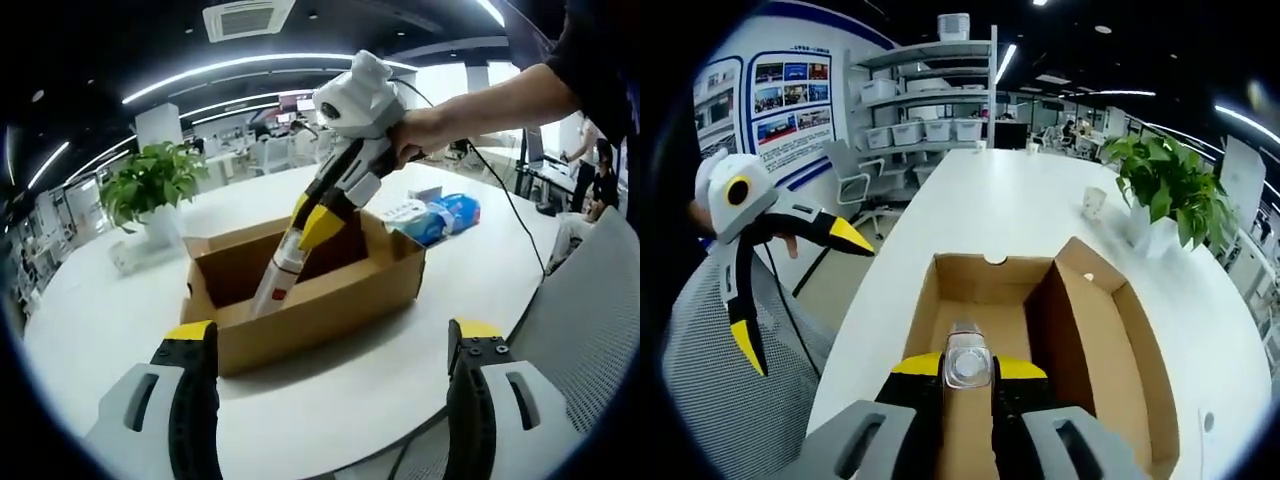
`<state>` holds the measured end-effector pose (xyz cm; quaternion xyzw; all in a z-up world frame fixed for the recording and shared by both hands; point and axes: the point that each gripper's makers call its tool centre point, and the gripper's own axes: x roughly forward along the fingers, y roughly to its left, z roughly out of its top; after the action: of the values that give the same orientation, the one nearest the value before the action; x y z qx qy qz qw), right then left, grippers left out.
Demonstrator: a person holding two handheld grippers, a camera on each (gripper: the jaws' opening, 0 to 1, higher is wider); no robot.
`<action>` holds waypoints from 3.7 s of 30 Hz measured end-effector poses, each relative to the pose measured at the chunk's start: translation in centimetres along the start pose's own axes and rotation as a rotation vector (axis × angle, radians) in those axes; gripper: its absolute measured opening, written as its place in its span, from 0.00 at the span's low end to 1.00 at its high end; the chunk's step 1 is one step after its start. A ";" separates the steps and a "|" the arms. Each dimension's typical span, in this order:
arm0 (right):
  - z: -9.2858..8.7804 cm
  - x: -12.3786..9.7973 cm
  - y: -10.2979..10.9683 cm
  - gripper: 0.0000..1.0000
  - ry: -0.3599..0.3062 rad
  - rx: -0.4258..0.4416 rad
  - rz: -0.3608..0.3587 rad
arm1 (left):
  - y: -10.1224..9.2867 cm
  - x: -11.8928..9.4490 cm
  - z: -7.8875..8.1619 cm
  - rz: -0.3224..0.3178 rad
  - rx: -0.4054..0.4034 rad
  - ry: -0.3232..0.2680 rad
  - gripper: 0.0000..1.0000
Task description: Operate the shoe box by opening the lid, removing the specified soft item, and placing it in the target area until the item is outside and the box remains undamaged.
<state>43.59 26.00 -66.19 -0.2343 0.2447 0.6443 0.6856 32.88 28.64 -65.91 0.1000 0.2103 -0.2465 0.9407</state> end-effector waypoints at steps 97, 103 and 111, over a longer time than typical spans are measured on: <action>-9.2 -21.5 -11.1 0.12 0.254 -0.060 -0.271 | 0.0 0.0 0.1 -0.003 -0.007 -0.013 0.95; -10.5 -21.4 -11.7 0.12 0.291 -0.061 -0.273 | 0.0 0.0 0.1 0.000 -0.008 -0.014 0.95; -12.2 -20.7 -12.4 0.12 0.357 -0.074 -0.264 | 0.2 0.1 0.1 0.008 -0.014 -0.016 0.95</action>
<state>54.57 1.57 -62.31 -0.3996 0.3058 0.5058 0.7007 33.06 28.74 -65.84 0.0924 0.2039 -0.2419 0.9441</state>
